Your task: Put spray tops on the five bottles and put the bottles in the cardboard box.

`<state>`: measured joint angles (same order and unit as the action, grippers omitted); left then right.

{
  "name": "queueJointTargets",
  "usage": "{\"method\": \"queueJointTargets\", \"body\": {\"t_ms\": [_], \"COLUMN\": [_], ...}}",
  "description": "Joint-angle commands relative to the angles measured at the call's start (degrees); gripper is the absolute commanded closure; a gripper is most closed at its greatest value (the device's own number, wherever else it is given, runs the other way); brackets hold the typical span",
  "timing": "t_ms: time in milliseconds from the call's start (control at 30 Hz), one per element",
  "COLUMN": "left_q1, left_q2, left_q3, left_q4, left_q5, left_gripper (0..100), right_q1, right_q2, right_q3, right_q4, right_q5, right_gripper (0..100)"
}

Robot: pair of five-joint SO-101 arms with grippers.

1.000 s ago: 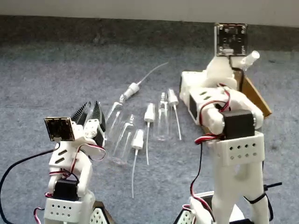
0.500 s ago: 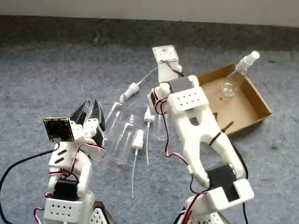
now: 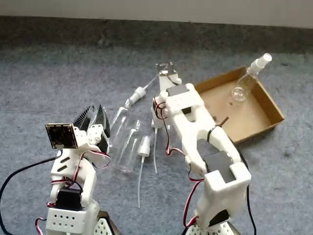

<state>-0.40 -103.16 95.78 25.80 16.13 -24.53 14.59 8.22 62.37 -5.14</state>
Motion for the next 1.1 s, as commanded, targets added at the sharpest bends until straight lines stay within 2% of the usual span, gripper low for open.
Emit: {"method": "queueJointTargets", "body": {"t_ms": [0,233,433,700,900,1067], "left_q1": [-0.6,-0.6,-0.6,-0.6,-0.5,0.0], "left_q2": [-1.1,-1.1,-1.1,-1.1,-1.1,-1.1], "left_q3": [0.5,0.5,0.6,0.6,0.6,0.6], "left_q4": [-1.3,-1.3,-1.3,-1.3,-1.3,-1.3], "left_q5": [-0.7,-0.7,-0.7,-0.7,-0.7,-0.7], "left_gripper": [95,95,94,94,94,95], "right_q1": [0.0,1.1,3.7,4.4,4.4,5.9], "right_q2": [-0.6,-0.6,-3.0,-15.9,-29.1,-38.3], "right_q3": [-2.1,-2.1,-5.2,-9.2,-8.5,0.8], "right_q4": [-0.5,0.8,6.4,16.7,21.5,24.3], "right_q5": [-0.1,6.4,7.2,7.5,17.8,20.0], "right_gripper": [73.8,89.1,89.4,89.3,89.3,89.3]}}
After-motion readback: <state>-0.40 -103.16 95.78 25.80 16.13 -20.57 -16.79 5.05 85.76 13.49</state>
